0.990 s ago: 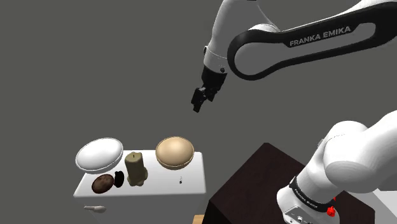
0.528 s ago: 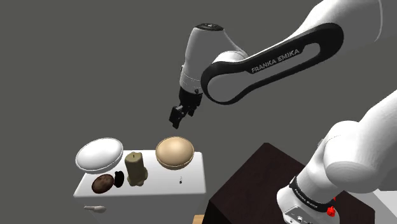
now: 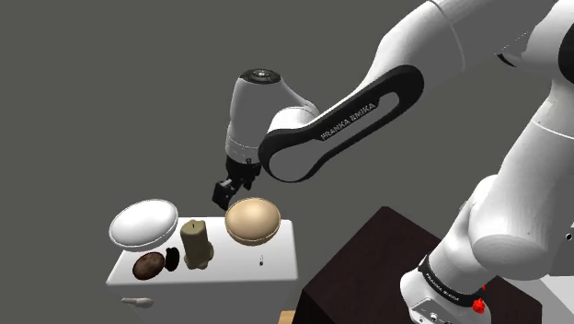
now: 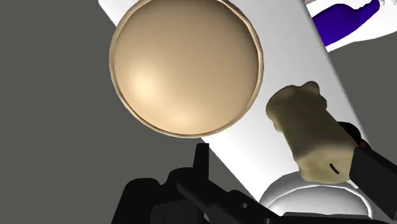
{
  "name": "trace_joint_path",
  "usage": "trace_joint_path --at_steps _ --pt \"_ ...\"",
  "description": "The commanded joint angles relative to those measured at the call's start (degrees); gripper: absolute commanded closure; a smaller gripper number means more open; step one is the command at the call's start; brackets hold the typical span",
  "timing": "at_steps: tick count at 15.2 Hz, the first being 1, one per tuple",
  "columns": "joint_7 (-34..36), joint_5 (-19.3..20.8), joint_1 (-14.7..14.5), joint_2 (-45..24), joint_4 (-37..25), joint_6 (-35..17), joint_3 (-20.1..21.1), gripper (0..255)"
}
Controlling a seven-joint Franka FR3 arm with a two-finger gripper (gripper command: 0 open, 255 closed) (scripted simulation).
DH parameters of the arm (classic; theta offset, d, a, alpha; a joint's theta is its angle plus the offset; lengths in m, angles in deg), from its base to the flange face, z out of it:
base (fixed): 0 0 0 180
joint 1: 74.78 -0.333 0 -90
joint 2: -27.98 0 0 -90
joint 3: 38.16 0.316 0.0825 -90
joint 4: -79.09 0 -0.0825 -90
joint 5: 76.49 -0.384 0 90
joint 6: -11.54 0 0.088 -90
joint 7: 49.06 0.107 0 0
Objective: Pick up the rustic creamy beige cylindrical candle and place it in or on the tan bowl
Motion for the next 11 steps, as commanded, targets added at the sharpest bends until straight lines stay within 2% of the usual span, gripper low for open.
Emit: trace_joint_path --at_steps 1,8,11 --pt "3.24 3.41 -1.23 -5.02 -3.03 -1.52 0.24 0" --pt "10.36 11.64 -7.75 -19.75 -14.28 -3.96 -1.98 0" --pt "11.0 12.57 -8.49 -21.47 -15.02 -4.88 -2.74 0"
